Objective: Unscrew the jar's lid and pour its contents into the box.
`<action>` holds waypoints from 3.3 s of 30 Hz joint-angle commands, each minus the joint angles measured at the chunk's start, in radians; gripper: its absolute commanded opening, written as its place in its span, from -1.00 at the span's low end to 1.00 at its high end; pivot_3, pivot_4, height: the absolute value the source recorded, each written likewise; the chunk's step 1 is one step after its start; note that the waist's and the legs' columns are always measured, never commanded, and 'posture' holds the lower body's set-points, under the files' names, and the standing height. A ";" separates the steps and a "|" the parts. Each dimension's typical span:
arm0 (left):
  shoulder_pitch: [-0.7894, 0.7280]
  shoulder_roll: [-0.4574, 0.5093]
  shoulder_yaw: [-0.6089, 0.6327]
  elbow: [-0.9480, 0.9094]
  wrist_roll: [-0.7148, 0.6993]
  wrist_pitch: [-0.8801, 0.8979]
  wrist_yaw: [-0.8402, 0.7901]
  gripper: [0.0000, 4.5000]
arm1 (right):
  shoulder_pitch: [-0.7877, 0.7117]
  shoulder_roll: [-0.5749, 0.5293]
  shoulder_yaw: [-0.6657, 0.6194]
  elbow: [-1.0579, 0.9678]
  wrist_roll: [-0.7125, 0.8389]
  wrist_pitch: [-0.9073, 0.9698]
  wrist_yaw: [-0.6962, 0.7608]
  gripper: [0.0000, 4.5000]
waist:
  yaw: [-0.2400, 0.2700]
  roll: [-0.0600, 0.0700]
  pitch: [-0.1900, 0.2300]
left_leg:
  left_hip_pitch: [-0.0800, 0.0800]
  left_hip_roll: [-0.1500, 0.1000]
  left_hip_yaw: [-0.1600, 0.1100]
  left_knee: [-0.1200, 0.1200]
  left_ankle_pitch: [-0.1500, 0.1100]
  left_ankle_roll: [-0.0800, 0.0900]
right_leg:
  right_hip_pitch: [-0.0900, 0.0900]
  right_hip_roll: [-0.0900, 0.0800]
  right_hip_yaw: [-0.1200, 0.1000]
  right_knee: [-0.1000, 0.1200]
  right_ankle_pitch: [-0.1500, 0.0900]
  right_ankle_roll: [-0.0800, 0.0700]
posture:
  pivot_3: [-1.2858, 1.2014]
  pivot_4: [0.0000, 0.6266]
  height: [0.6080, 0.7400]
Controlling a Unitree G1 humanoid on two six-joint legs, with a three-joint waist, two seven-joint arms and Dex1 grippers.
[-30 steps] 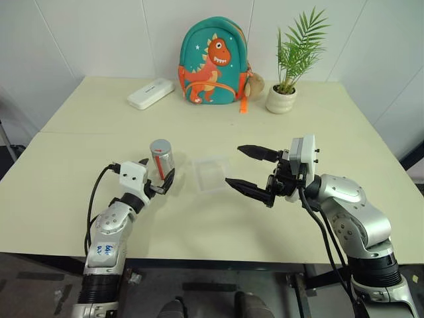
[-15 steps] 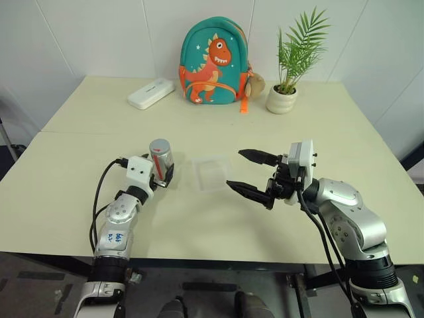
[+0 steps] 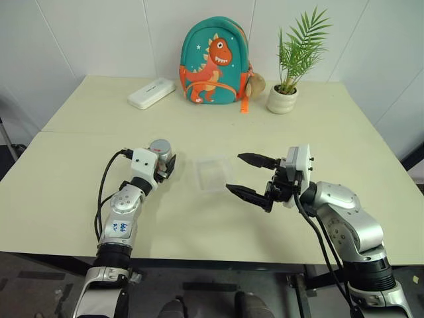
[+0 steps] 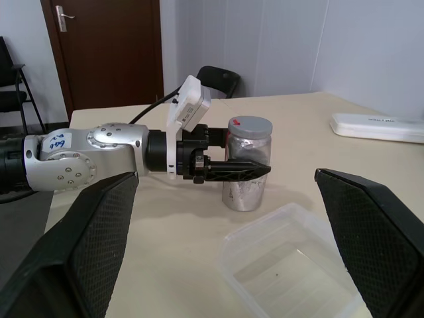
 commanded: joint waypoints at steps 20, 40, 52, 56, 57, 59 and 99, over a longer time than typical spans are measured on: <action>0.033 0.313 0.010 -0.543 -0.533 0.520 -0.581 -0.12 | -0.359 0.128 0.049 -0.033 0.108 0.377 -0.272 1.00 | -0.002 0.001 0.000 | -0.001 0.002 0.000 -0.001 -0.002 0.000 | -0.002 0.002 0.000 0.001 -0.001 -0.003 | 0.03 -0.52 1.00; 0.014 0.275 -0.024 -0.566 -0.533 0.576 -0.596 -0.12 | -0.408 0.213 0.171 0.069 -0.039 0.323 -0.233 1.00 | -0.006 0.001 0.000 | -0.003 0.011 0.000 -0.001 -0.004 -0.003 | -0.006 0.012 0.001 0.003 -0.003 -0.007 | 0.03 -0.52 1.00; 0.025 0.283 -0.035 -0.551 -0.506 0.555 -0.619 -0.12 | -0.419 0.221 0.143 0.082 -0.041 0.315 -0.223 0.14 | -0.006 0.001 0.001 | -0.003 0.011 0.000 -0.001 -0.004 -0.003 | -0.006 0.012 0.001 0.003 -0.003 -0.007 | 0.03 -0.52 1.00; 0.021 0.298 -0.050 -0.516 -0.486 0.517 -0.673 -0.12 | -0.430 0.195 0.138 0.079 -0.021 0.323 -0.169 0.14 | -0.006 0.001 0.001 | -0.003 0.011 0.000 -0.001 -0.004 -0.003 | -0.006 0.012 0.001 0.003 -0.003 -0.007 | 0.03 -0.52 1.00; 0.017 0.300 -0.054 -0.505 -0.484 0.507 -0.691 -0.12 | -0.437 0.179 0.141 0.081 -0.016 0.317 -0.136 0.14 | -0.005 0.001 0.001 | -0.003 0.011 0.000 -0.001 -0.004 -0.003 | -0.006 0.012 0.001 0.003 -0.003 -0.008 | 0.03 -0.52 1.00; 0.001 0.306 -0.072 -0.480 -0.493 0.501 -0.752 -0.12 | -0.465 0.102 0.155 0.105 -0.005 0.282 0.026 0.14 | -0.004 0.001 0.001 | -0.003 0.011 0.000 -0.001 -0.004 -0.003 | -0.006 0.012 0.001 0.002 -0.003 -0.008 | 0.03 -0.52 1.00; -0.152 0.216 -0.131 -0.264 -0.383 0.348 -0.863 -0.12 | -0.568 0.149 0.142 0.342 -0.071 0.111 0.200 0.99 | -0.005 0.002 0.001 | -0.013 0.012 0.000 0.004 -0.001 -0.006 | -0.021 0.013 0.002 0.017 -0.003 -0.008 | 0.03 -0.52 1.00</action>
